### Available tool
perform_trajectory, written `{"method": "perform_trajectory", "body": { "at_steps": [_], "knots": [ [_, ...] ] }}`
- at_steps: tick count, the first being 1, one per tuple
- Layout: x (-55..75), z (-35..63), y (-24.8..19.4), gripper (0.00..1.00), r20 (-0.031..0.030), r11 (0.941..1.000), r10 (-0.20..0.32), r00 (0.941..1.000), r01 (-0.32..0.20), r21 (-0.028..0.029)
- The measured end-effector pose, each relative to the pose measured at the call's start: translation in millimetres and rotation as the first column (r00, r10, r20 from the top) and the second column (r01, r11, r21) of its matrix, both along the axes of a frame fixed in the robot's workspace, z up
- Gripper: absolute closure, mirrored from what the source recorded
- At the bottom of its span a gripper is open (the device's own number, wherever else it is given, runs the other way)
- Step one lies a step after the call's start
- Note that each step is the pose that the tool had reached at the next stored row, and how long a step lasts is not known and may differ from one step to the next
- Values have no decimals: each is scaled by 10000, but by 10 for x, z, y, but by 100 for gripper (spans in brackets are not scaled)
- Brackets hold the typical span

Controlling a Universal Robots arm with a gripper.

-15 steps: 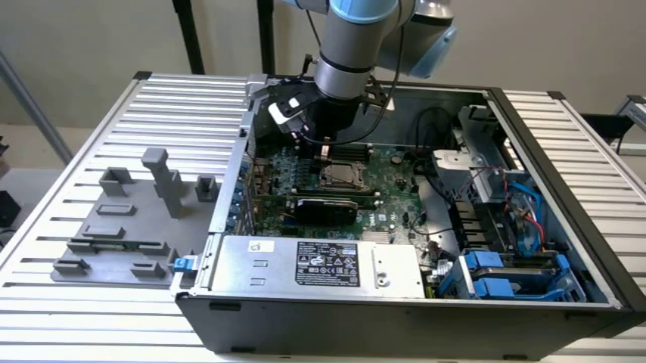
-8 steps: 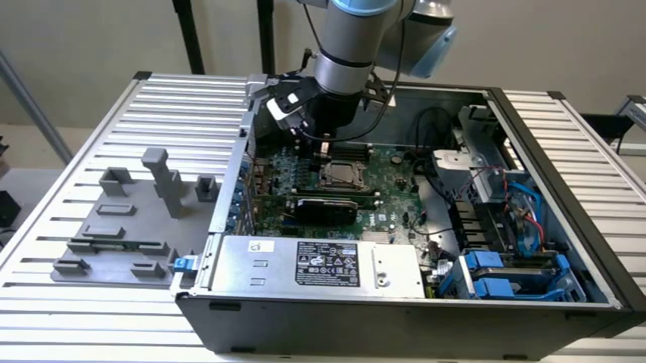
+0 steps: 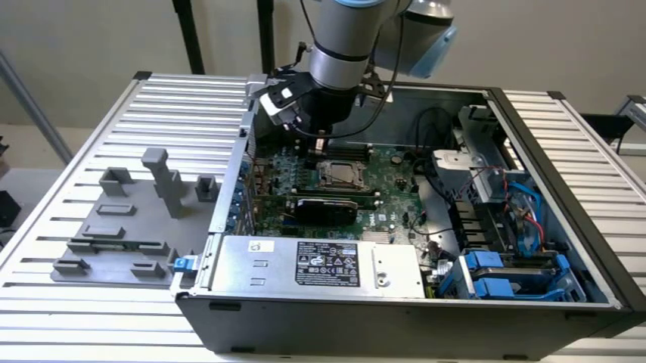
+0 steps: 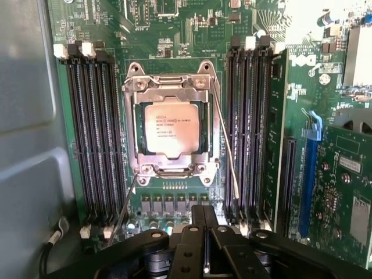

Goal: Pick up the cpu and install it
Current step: 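Install the first cpu locking lever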

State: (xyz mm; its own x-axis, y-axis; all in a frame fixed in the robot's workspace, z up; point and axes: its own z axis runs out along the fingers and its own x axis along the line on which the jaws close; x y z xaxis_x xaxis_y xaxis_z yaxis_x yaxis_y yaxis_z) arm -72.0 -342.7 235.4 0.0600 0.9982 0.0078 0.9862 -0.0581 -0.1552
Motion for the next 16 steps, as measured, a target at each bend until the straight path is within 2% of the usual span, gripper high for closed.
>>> {"method": "perform_trajectory", "body": {
  "at_steps": [9, 10, 11, 12, 13, 16],
  "knots": [
    [-60, -6, 0, 89, -1, 9980, -636, 9980, 636, 26],
    [-63, -7, 0, 89, -2, 9974, -717, 9974, 717, 34],
    [-67, -7, 0, 89, -4, 9969, -781, 9969, 781, 71],
    [-72, -7, 0, 89, -11, 9964, -830, 9966, 830, 145],
    [-79, -8, 0, 89, -20, 9959, -873, 9962, 873, 254],
    [-98, -8, 1, 89, -62, 9926, -989, 9951, 991, 704]
  ]
}}
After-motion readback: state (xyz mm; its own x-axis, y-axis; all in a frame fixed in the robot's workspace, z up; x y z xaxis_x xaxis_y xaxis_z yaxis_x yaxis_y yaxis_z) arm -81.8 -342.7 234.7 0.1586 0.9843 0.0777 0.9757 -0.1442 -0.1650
